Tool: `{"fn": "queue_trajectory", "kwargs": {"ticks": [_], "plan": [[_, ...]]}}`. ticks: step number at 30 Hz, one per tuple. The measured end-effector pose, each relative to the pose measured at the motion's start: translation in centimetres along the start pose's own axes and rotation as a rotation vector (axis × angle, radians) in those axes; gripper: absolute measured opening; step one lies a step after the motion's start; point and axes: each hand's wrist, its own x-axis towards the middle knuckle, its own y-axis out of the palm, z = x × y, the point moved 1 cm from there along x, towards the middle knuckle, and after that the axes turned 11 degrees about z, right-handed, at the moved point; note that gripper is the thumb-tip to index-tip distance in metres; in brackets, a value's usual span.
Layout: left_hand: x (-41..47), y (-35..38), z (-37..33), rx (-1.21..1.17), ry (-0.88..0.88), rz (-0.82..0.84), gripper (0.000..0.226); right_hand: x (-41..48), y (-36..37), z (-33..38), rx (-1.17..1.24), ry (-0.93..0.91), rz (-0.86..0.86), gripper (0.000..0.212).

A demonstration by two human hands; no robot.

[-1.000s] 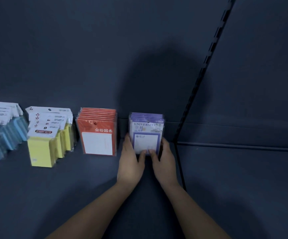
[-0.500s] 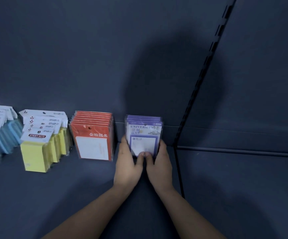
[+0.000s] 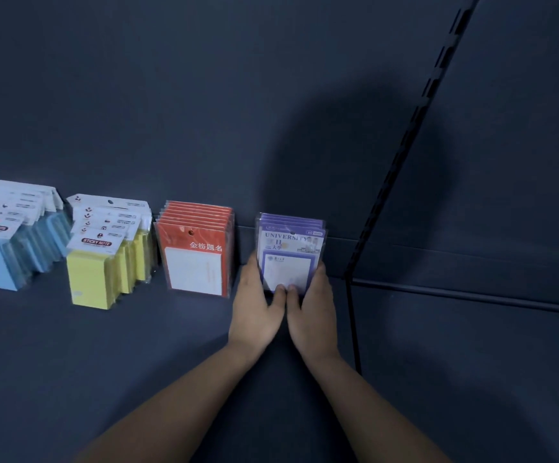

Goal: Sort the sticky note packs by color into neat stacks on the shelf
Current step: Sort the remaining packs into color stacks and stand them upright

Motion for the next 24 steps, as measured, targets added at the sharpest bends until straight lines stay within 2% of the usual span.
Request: {"fn": "queue_trajectory", "kwargs": {"ticks": [8, 19, 24], "plan": [[-0.2, -0.1, 0.1, -0.003, -0.045, 0.0, 0.069, -0.5, 0.2, 0.7, -0.18, -0.027, 0.018, 0.074], [-0.5, -0.1, -0.5, -0.007, -0.103, -0.005, 0.068, -0.6, -0.3, 0.7, -0.065, 0.025, -0.005, 0.075], [-2.2, 0.2, -1.0, -0.029, -0.127, -0.034, 0.059, -0.8, -0.3, 0.6, -0.004, 0.047, -0.012, 0.075]]}}
